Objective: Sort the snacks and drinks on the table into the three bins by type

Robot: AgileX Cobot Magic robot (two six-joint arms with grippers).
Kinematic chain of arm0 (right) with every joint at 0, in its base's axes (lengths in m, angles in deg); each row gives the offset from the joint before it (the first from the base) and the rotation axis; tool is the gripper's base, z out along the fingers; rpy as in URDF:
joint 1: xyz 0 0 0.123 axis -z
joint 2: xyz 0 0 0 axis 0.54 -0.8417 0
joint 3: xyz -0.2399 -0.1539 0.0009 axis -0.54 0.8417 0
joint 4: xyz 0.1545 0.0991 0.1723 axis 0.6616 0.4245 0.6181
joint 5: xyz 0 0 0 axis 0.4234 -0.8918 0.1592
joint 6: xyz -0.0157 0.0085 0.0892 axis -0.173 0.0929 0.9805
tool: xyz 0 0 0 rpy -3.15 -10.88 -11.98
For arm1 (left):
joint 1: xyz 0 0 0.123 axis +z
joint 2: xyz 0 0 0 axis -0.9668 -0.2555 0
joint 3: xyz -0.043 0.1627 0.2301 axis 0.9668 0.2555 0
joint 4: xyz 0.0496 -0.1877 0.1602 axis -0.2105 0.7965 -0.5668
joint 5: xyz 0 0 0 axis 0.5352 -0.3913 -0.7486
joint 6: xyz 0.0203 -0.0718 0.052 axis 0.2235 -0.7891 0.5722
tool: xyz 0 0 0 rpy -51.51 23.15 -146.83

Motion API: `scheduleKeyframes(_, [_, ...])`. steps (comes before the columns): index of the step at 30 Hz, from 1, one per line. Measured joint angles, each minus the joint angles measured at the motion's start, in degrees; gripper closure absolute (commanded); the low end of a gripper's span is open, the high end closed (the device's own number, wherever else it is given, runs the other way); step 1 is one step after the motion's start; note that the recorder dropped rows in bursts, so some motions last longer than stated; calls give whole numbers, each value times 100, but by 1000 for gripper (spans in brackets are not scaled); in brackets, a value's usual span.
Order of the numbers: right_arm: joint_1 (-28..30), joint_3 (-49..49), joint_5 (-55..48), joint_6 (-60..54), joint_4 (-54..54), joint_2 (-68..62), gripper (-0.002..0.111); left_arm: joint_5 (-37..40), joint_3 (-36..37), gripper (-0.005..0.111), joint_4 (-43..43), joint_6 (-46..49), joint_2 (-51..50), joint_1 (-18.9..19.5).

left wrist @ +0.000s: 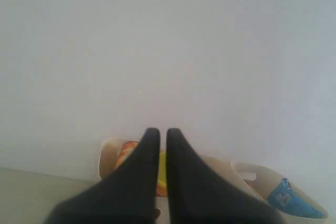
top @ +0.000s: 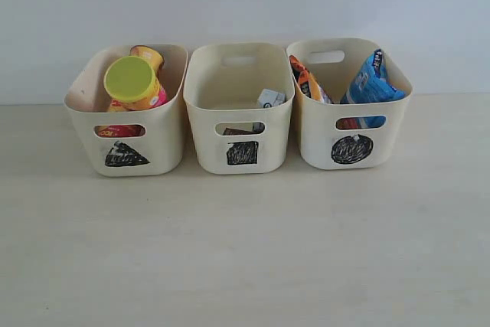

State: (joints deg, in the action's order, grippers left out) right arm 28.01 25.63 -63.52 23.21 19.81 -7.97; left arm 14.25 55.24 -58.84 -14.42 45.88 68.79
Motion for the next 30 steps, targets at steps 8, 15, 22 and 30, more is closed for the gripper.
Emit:
scheduleKeyframes(8, [0, 0, 0, 0, 0, 0, 108, 0, 104, 103, -13, 0, 0, 0])
scheduleKeyframes(15, [0, 0, 0, 0, 0, 0, 108, 0, 485, 103, -649, 407, 10, 117])
scheduleKeyframes(22, [0, 0, 0, 0, 0, 0, 108, 0, 1313, 103, -649, 1020, 10, 592])
scheduleKeyframes(30, [0, 0, 0, 0, 0, 0, 108, -46, 1797, 103, -649, 1199, 10, 640])
